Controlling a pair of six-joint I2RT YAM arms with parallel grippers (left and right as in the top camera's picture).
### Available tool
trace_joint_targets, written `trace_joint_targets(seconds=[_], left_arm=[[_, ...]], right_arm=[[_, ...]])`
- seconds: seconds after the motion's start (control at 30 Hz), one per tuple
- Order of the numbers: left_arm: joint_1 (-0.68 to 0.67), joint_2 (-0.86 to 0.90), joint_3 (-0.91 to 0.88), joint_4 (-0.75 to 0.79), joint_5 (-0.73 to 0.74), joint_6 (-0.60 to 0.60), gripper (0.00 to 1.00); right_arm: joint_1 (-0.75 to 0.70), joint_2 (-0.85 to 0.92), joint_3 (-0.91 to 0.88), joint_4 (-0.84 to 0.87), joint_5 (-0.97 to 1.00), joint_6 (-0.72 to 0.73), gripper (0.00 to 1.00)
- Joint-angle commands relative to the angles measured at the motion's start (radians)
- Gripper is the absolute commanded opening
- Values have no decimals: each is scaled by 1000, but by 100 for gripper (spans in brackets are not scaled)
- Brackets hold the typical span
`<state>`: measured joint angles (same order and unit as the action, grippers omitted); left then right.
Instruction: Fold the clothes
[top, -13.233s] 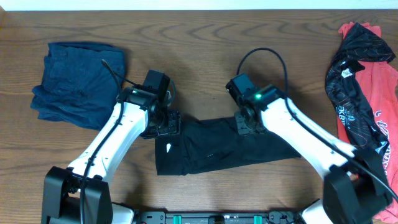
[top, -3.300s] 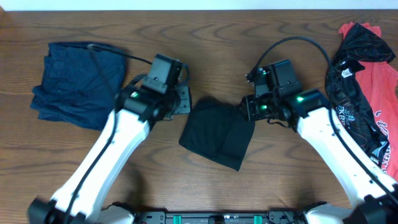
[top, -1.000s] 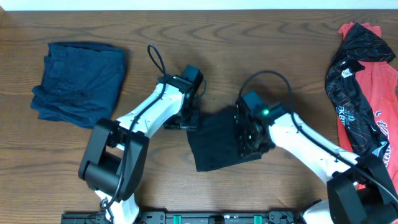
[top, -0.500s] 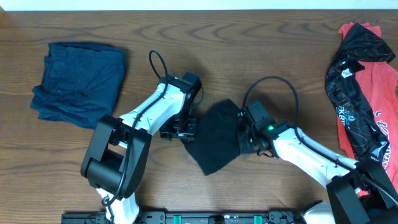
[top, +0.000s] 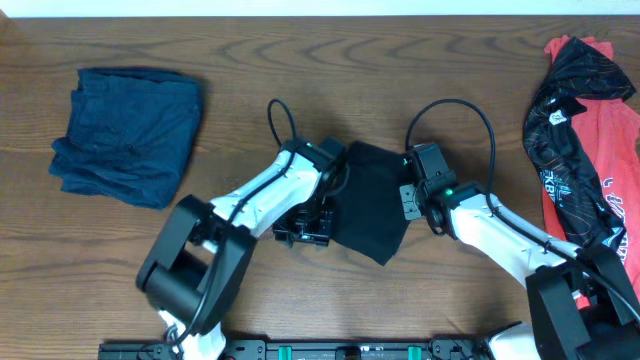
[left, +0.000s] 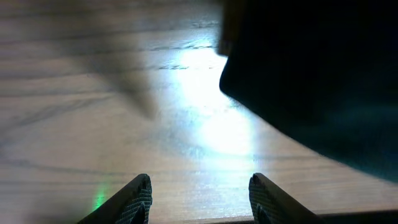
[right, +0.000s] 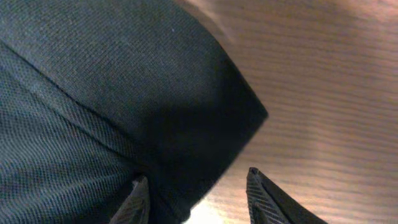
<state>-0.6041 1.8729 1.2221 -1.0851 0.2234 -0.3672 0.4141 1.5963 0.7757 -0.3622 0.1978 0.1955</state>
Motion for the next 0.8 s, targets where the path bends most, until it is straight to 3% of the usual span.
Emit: trace_joint_targets(seconds=[0.0,0.07,0.17,0.33,0.67,0.77], left_arm=[[26,-120,24,5,-92,-12,52],[53,-176,32,57,-110,0,53],[102,-243,32,190,-96,47,67],[167,-227,31,375,110,218,82],[217,5,31,554,464,293,85],[215,64,31,596,497,292,85]], right_arm=[[-9,-33,34,-41,46,-29,50],[-9,-80,36,-63,46,-11,51],[-9,-177,36,-77,45,7,54],[-9,-343,36,-114,-11,14,59],[-9,-436,36,-225,-23,29,60],[-9,-435,35,-241,-23,29,60]])
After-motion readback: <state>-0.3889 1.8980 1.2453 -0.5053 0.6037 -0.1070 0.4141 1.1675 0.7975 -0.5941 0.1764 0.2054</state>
